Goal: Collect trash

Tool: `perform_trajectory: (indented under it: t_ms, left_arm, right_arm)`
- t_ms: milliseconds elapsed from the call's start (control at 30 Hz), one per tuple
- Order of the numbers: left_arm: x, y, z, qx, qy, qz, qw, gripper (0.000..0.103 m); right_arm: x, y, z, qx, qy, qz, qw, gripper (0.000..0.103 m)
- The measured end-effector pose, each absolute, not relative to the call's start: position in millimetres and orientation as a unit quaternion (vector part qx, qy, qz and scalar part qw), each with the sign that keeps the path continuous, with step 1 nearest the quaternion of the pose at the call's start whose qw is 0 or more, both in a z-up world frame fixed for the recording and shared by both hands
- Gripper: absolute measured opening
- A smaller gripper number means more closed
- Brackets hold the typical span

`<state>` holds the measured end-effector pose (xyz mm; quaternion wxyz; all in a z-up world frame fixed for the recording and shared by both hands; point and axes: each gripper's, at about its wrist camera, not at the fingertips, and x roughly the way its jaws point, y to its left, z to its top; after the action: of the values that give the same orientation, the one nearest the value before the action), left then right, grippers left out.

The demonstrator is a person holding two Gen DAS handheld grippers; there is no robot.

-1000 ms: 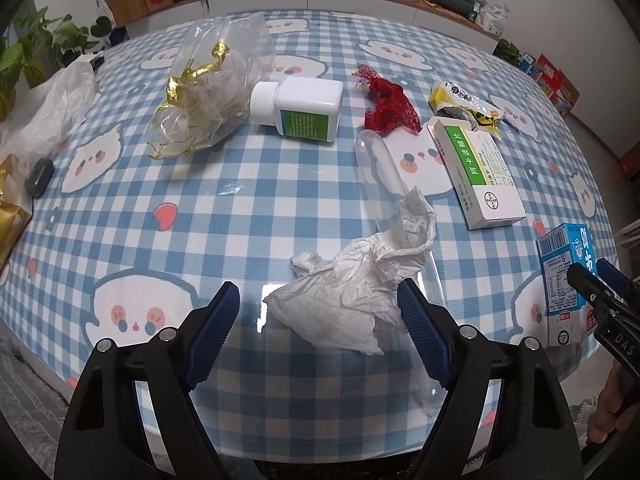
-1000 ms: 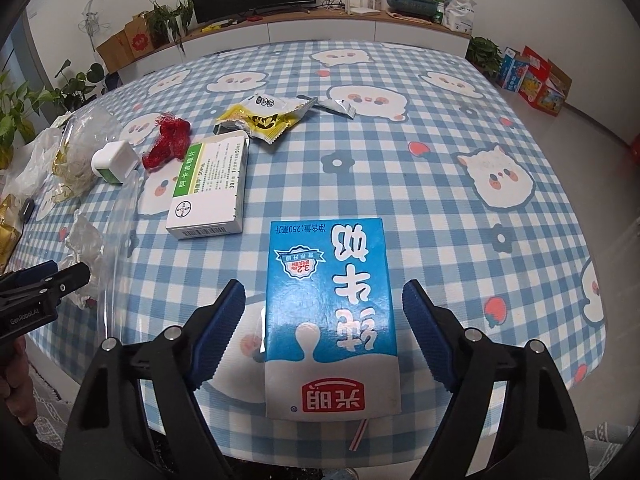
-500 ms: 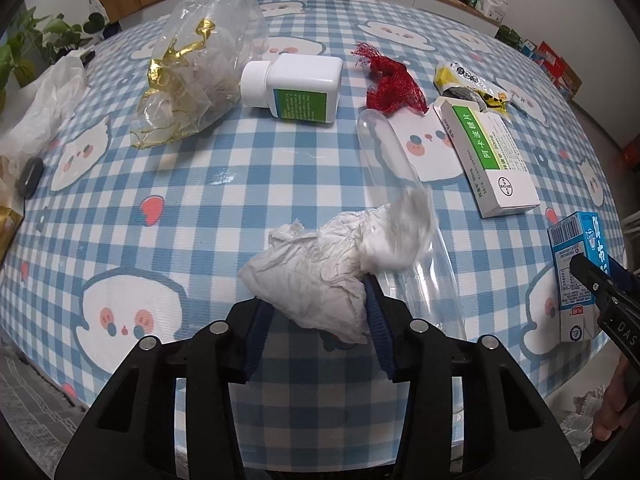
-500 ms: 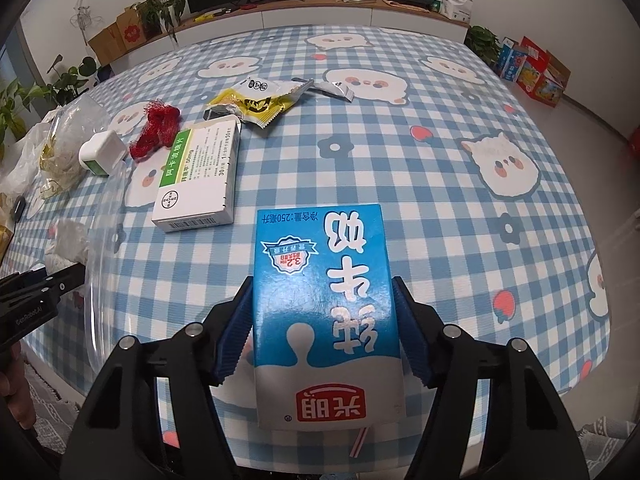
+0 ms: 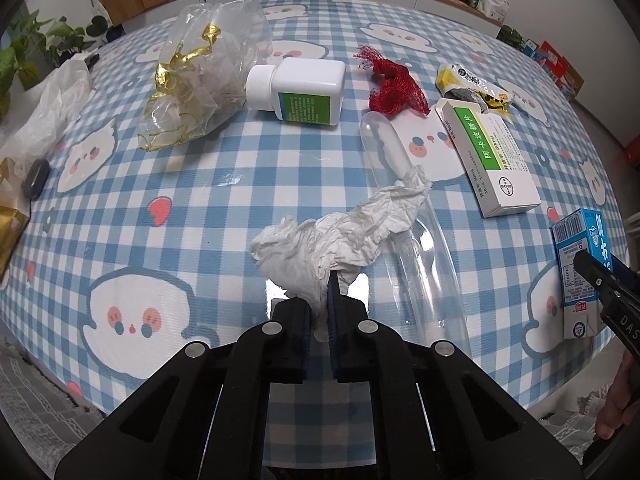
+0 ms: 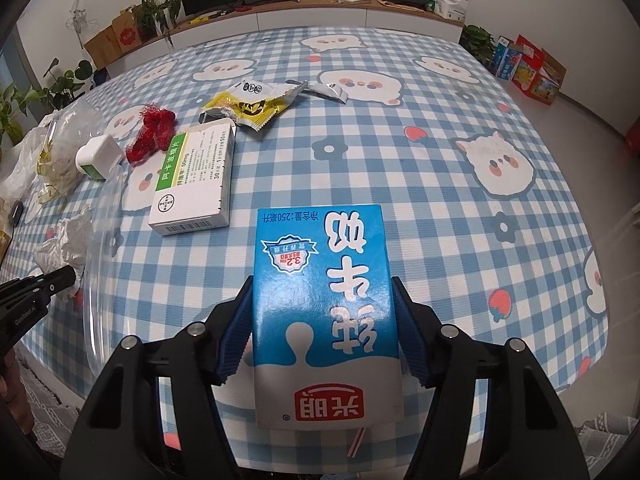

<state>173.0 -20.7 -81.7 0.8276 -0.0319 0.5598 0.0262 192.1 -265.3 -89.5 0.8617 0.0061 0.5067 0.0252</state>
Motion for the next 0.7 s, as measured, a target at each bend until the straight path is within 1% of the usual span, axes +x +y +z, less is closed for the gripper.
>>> perform_trajectory:
  t_ms: [700]
  left_arm:
    - [145.9,-29.1,-40.8,-0.029,0.519,0.013,0.854,0.006]
  right_arm:
    - [169.4,-259.9,-53.2,0.012,0.471,0.026,0.882,0.061]
